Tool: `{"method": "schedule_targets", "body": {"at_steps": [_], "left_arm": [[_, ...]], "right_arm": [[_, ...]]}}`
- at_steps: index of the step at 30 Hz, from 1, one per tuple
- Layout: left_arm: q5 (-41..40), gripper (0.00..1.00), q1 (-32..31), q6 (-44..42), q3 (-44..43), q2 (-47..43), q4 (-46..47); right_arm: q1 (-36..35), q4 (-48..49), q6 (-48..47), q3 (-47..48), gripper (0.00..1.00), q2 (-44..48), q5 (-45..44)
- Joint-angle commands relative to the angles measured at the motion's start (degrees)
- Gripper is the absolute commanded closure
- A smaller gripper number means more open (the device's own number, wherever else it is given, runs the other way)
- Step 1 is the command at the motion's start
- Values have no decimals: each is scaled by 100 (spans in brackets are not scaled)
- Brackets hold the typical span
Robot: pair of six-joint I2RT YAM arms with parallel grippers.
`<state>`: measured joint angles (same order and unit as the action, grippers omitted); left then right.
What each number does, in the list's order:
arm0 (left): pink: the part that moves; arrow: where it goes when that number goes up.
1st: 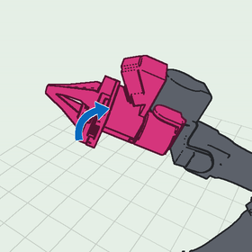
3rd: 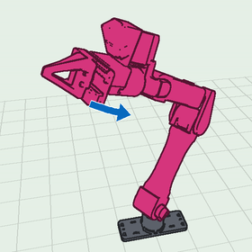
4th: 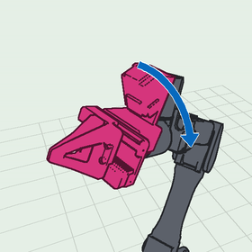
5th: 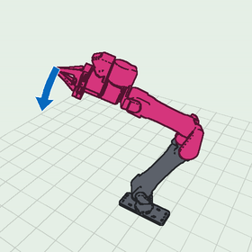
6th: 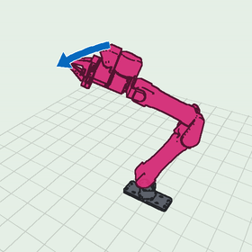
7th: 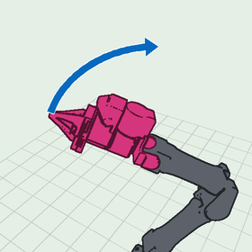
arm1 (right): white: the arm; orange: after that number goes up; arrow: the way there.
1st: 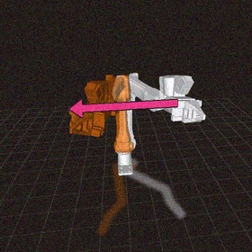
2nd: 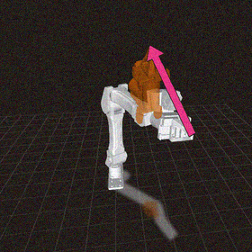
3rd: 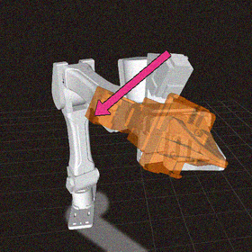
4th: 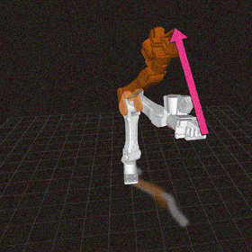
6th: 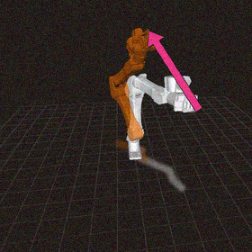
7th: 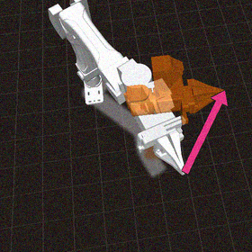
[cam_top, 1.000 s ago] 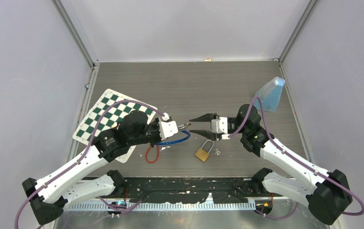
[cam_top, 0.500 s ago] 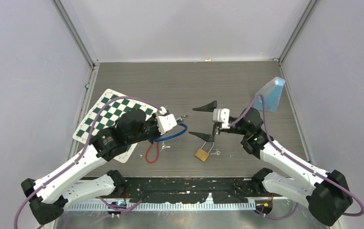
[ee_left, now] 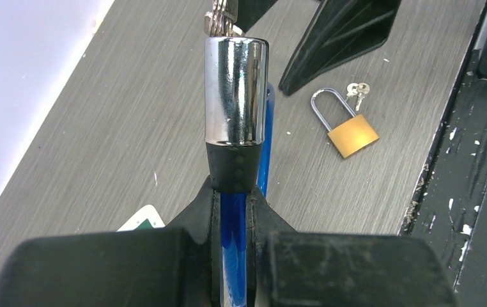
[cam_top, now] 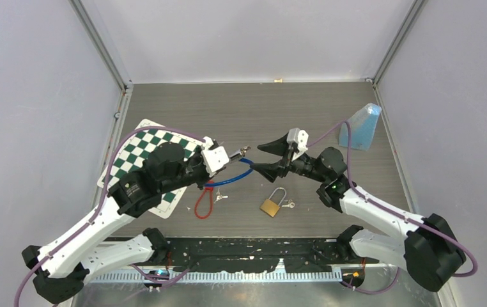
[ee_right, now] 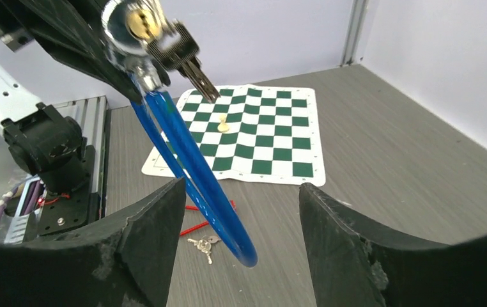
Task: Lock with the key
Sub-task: Lock the lock.
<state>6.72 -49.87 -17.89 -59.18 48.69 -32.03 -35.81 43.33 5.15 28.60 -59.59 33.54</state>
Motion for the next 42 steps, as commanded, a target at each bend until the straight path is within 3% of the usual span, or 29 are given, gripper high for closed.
{"method": "schedule_targets", "body": {"at_steps": [1, 4, 8, 16, 18, 23, 28, 29, 30, 32, 34, 39, 42], "left_arm": [[305, 100, -6, 84, -369, -140, 377], [318, 100, -6, 123, -407, -127, 373], [347, 100, -5, 186, -375, -170, 494], [-126, 100, -3, 238, -307, -307, 678], [-241, 100, -6, 273, -285, -382, 779], [-271, 100, 3, 323, -276, -556, 891], [-155, 100, 12, 319, -248, -616, 853], [-78, 100, 12, 276, -241, -601, 830], [8, 100, 12, 239, -231, -579, 784], [137, 100, 12, 131, -292, -461, 563], [153, 100, 12, 0, -407, -382, 201], [478, 100, 12, -253, -455, -304, -406], [670, 100, 12, -316, -460, -227, -601]], "right_arm": [[-72, 720, 84, 304, 27, -409, 447], [-123, 720, 31, 510, 27, -561, 810], [-221, 700, -8, 619, 38, -714, 947], [-260, 880, -133, 482, 89, -857, 980], [-260, 862, -232, 425, 94, -870, 991], [-259, 663, -769, 241, 95, -813, 930], [-260, 390, -957, 288, 93, -773, 886], [-260, 359, -788, 364, 87, -777, 782], [-260, 316, -682, 413, 63, -765, 736], [-252, 74, -475, 614, 36, -697, 759], [-247, -180, -372, 785, 26, -555, 1064], [-197, -741, -374, 1062, 22, -44, 1382], [-197, -796, -423, 1100, 27, 315, 1529]]}}
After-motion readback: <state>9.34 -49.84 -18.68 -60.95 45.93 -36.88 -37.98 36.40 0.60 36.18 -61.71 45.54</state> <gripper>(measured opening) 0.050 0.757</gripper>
